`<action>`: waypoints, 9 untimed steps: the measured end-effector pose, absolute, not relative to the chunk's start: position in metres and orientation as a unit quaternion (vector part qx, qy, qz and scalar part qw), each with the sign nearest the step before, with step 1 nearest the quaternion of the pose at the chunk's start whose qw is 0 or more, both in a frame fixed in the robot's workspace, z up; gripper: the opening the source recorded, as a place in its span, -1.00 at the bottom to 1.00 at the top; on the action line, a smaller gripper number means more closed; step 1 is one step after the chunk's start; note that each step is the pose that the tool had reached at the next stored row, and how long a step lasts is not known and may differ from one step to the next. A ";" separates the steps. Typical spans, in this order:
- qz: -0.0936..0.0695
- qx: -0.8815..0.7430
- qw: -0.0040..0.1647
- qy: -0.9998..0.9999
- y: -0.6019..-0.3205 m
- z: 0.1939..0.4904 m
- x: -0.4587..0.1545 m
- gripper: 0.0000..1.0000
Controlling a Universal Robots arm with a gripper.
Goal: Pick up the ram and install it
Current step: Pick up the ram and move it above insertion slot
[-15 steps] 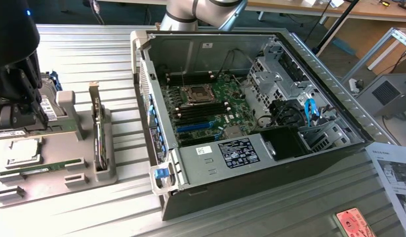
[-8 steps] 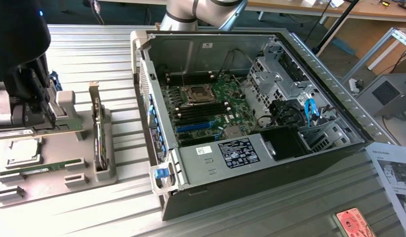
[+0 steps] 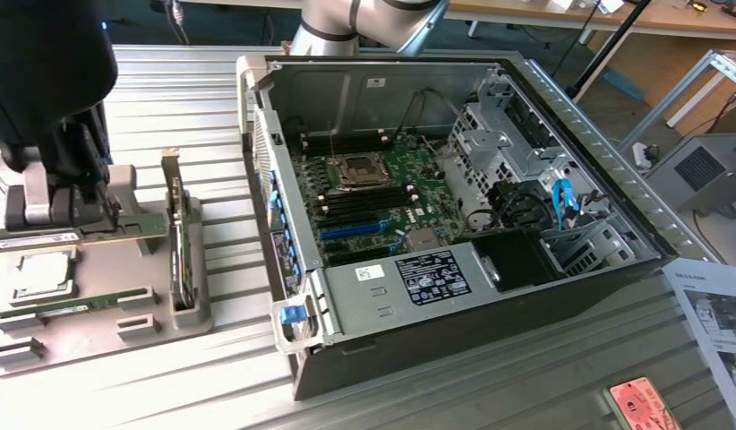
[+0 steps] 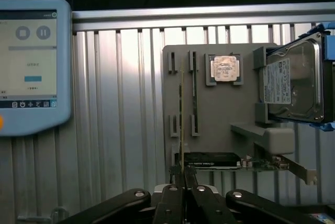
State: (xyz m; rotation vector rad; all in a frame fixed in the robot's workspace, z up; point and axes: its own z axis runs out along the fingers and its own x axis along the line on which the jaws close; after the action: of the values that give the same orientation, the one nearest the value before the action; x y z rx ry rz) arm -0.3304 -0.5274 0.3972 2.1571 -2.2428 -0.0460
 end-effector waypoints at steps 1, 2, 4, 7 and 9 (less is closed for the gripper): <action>-0.015 0.693 0.015 -0.721 -0.527 0.397 -0.329 -0.76; -0.015 0.693 0.015 -0.721 -0.527 0.397 -0.328 -0.76; -0.015 0.693 0.015 -0.721 -0.527 0.397 -0.324 -0.76; -0.015 0.693 0.015 -0.721 -0.527 0.397 -0.319 -0.76; -0.015 0.693 0.015 -0.721 -0.527 0.397 -0.316 -0.76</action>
State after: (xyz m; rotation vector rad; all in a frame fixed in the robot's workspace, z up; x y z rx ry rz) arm -0.3163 -0.5274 0.3972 2.1572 -2.2428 -0.0460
